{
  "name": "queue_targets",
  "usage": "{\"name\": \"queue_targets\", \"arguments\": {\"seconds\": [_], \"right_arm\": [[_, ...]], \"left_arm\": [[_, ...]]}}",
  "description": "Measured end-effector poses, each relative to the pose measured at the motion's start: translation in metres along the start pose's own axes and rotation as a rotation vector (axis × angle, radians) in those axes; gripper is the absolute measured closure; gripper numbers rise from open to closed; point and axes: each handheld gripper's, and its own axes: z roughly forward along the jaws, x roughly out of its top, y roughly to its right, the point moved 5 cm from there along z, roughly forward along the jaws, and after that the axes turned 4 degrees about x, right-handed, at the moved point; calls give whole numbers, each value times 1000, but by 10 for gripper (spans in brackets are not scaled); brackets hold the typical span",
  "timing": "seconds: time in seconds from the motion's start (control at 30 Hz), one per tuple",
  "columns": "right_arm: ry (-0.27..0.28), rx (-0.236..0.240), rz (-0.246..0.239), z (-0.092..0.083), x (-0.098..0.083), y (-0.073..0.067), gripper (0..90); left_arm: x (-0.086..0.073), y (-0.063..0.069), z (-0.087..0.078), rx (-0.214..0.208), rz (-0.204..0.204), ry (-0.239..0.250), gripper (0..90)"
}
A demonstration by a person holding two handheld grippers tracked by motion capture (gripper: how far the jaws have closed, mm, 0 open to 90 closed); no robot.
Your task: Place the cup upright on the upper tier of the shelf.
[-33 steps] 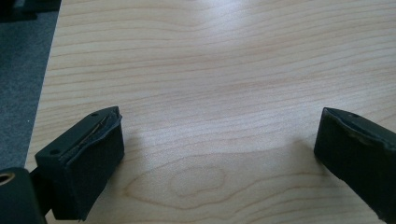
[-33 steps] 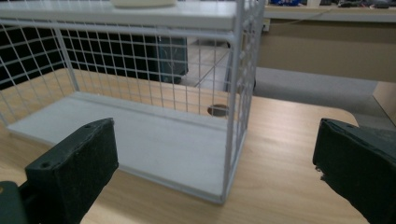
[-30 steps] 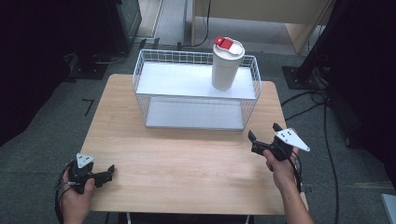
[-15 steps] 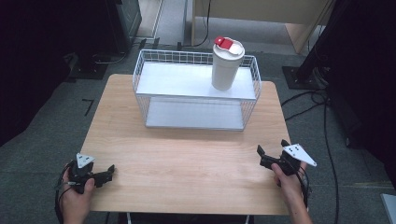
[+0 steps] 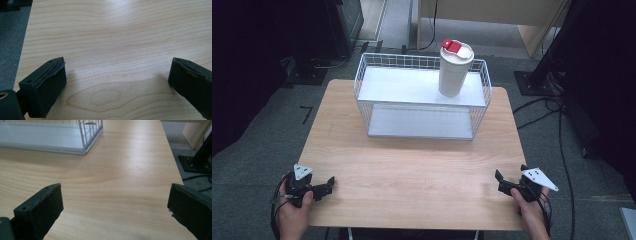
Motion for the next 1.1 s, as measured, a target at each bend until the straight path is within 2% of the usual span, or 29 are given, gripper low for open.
{"name": "queue_targets", "arguments": {"seconds": [0.27,0.33,0.4,0.5,0.6,0.63,0.8,1.1], "right_arm": [[-84,-46,-20,-13,-19,10,8],[-110,-39,-34,-15,-22,10,8],[-160,-45,-39,-16,-25,12,8],[-205,-53,-34,-17,-29,15,8],[-296,-58,-30,-14,-35,15,4],[-308,-55,-25,-14,-36,16,5],[-314,-45,-9,-14,-36,16,5],[-316,-33,-17,-15,-37,15,5]], "left_arm": [[0,0,0,0,0,0,20],[0,0,0,0,0,0,20],[0,0,0,0,0,0,20],[0,0,0,0,1,0,20],[0,0,0,0,1,0,20],[0,0,0,0,1,0,20],[0,0,0,0,2,-1,20],[0,0,0,1,1,0,20]]}}
